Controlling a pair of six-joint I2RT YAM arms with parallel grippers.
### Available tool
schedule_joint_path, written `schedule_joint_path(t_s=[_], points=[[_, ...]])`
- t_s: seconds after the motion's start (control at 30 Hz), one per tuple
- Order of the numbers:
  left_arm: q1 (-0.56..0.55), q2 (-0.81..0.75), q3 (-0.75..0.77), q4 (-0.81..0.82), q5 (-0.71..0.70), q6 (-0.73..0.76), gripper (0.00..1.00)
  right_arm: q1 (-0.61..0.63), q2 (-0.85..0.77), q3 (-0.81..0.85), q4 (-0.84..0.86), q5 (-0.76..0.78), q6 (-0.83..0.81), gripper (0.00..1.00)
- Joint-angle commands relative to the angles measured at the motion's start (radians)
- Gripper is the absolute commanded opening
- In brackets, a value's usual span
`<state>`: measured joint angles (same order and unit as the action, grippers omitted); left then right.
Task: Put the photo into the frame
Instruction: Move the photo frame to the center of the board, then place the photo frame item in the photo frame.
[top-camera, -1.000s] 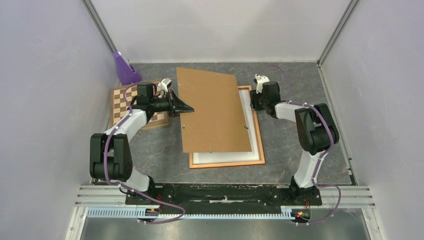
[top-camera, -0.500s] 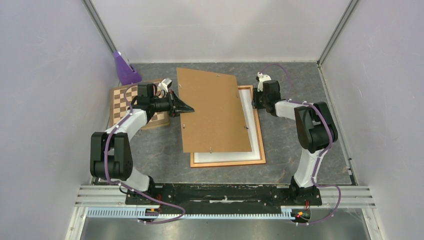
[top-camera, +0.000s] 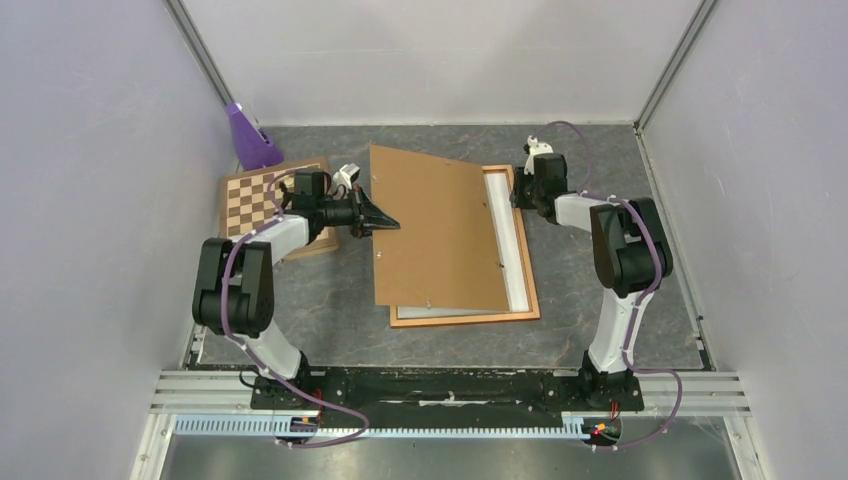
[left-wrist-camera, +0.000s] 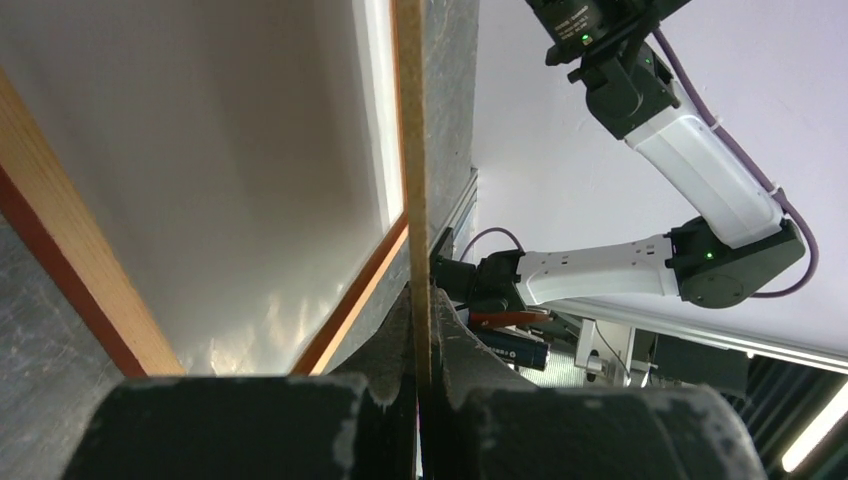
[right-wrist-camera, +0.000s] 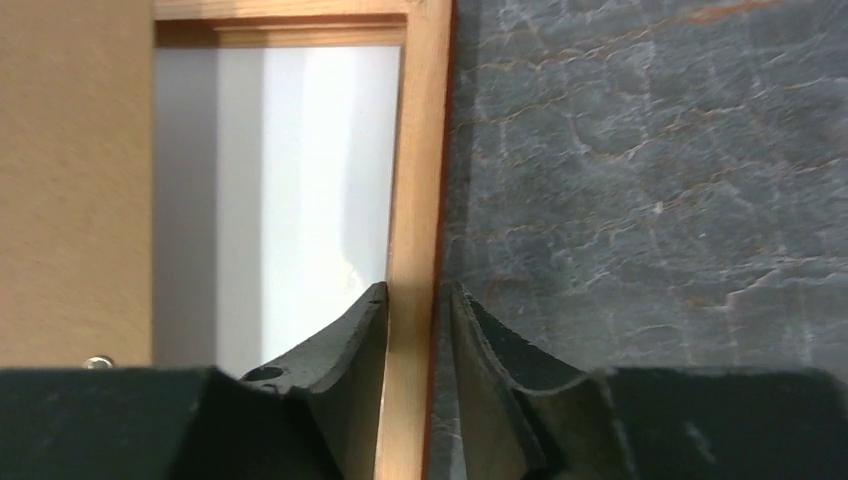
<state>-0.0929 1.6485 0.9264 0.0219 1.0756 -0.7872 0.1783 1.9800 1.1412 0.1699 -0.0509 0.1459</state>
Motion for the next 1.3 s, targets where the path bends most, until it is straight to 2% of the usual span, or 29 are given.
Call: schedule_joint_path(t_s=[0.0,0.2,0.4,0.63,0.7,1.03,1.27], points=[[-0.037,0.043,0.025,0.225,0.069,-0.120,0.02,-0.017,0.006,0.054,0.013,-0.005,0.010,0.37],[-0.086,0.082,0.029,0.380,0.049,-0.213,0.02,-0.029,-0.062,0.038,0.013,-0.026,0.011,0.61],[-0.102,0.126,0.016,0.525,0.030,-0.309,0.02,-0.061,-0.145,0.028,-0.001,-0.045,0.020,0.66],[-0.118,0.188,-0.016,0.755,0.024,-0.432,0.02,-0.114,-0.229,0.002,-0.018,-0.075,0.006,0.67],[-0.123,0.199,-0.020,0.788,0.024,-0.450,0.02,-0.115,-0.254,-0.030,-0.024,-0.095,-0.016,0.64],[-0.126,0.192,-0.016,0.776,0.017,-0.429,0.02,-0.122,-0.504,-0.300,-0.098,-0.146,-0.262,0.47],[-0.126,0.179,-0.014,0.732,0.011,-0.388,0.02,-0.121,-0.666,-0.371,-0.181,-0.172,-0.348,0.42]])
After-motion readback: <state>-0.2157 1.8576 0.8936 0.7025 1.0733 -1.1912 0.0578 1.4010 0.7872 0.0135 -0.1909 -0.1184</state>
